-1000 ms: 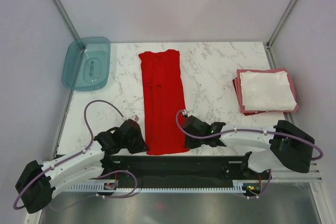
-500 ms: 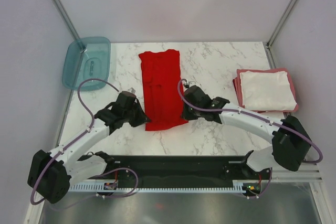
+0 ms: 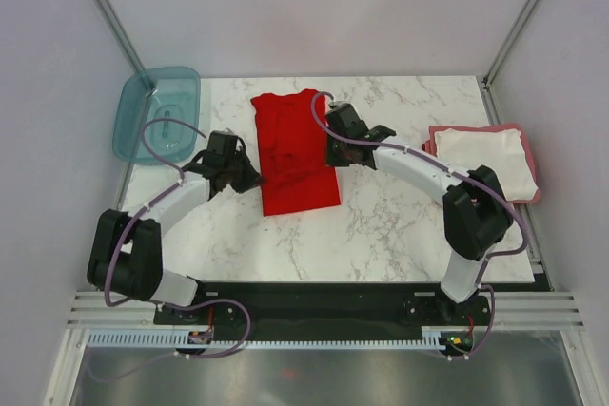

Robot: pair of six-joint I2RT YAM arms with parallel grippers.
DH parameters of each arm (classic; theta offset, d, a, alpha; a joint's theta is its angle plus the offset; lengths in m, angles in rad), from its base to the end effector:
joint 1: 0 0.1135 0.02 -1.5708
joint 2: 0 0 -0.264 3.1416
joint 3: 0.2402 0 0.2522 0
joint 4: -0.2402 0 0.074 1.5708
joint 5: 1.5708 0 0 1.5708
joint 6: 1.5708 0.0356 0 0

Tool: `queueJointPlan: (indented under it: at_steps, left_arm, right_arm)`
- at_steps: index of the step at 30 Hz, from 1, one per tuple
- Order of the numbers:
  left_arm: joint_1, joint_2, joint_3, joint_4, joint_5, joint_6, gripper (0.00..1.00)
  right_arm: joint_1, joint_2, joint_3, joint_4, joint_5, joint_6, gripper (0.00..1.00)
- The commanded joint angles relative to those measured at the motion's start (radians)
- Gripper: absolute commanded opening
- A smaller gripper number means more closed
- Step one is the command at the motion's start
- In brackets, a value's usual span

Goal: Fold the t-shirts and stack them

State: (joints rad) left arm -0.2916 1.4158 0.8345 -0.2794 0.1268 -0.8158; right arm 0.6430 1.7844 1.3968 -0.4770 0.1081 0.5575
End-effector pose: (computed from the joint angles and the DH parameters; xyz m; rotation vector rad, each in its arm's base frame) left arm 0.2747 -0.0872 0.2071 -0.5979 2.4587 -0.6298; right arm 0.3196 0.2346 0.2512 -0.0563 2.4702 0.4040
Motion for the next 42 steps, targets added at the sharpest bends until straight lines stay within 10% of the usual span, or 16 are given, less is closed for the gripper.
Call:
queueJointPlan:
  at_steps: [1,18,19,20,22,25,34,42]
  left_arm:
    - [0.003,0.089,0.107,0.115,0.048,0.046,0.02]
    - [0.060,0.299,0.296,0.106,0.063,-0.009,0.03]
    - [0.063,0.319,0.310,0.112,0.079,-0.002,0.11]
    - [0.065,0.359,0.354,0.114,0.086,0.010,0.54]
    - [0.074,0.400,0.417,0.097,0.099,0.015,0.89]
    - [0.075,0.425,0.448,0.098,0.145,0.030,0.98]
    - [0.072,0.093,0.155,0.146,0.102,0.049,0.99]
    - [0.057,-0.048,-0.126,0.172,0.187,0.081,0.79]
  right_arm:
    - [-0.035,0.062,0.082,-0.009,-0.005,-0.036,0.00]
    - [-0.134,0.299,0.317,0.014,-0.140,-0.036,0.05]
    - [-0.138,0.314,0.335,0.014,-0.140,-0.030,0.34]
    - [-0.149,0.343,0.367,0.015,-0.137,-0.024,0.48]
    - [-0.166,0.366,0.396,0.014,-0.114,-0.013,0.71]
    - [-0.174,0.351,0.386,0.020,-0.081,-0.010,0.74]
    - [-0.174,0.047,-0.028,0.176,-0.107,0.016,0.71]
    - [-0.151,-0.039,-0.306,0.268,-0.272,0.056,0.57]
